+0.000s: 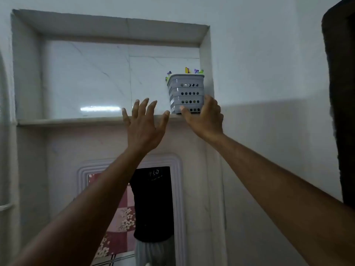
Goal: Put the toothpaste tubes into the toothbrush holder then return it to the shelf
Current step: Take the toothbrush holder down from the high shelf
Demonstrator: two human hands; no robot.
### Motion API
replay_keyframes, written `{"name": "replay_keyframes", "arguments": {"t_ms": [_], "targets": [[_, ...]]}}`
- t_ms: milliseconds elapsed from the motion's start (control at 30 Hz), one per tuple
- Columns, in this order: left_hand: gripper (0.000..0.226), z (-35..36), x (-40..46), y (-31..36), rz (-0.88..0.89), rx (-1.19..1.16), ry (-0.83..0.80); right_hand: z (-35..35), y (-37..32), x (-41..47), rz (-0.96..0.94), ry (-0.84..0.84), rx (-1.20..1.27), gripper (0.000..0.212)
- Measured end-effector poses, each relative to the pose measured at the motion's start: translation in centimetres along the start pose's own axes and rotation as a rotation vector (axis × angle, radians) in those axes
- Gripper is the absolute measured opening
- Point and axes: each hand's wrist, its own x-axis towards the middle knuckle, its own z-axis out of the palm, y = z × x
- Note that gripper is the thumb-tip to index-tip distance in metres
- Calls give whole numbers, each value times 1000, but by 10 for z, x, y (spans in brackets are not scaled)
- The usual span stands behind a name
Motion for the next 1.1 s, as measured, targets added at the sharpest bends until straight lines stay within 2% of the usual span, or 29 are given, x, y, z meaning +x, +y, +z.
{"name": "replay_keyframes", "arguments": {"t_ms": [67,200,400,600,867,1100], "targets": [[74,6,2,-2,-30,63,-4,6,1,6,-18,70,-17,100],[69,21,-1,-9,-18,139,52,19,-1,12,-33,96,88,108],[67,25,-1,-13,12,187,75,28,1,25,-39,34,113,136],[67,18,1,-12,-18,182,32,24,0,26,-22,150,167,133],[70,10,1,-4,-60,158,-66,1,-13,15,-26,186,335,149],[70,-11,-21,17,-80,-56,-19,-24,-13,-15,-81,246,429,134]]}}
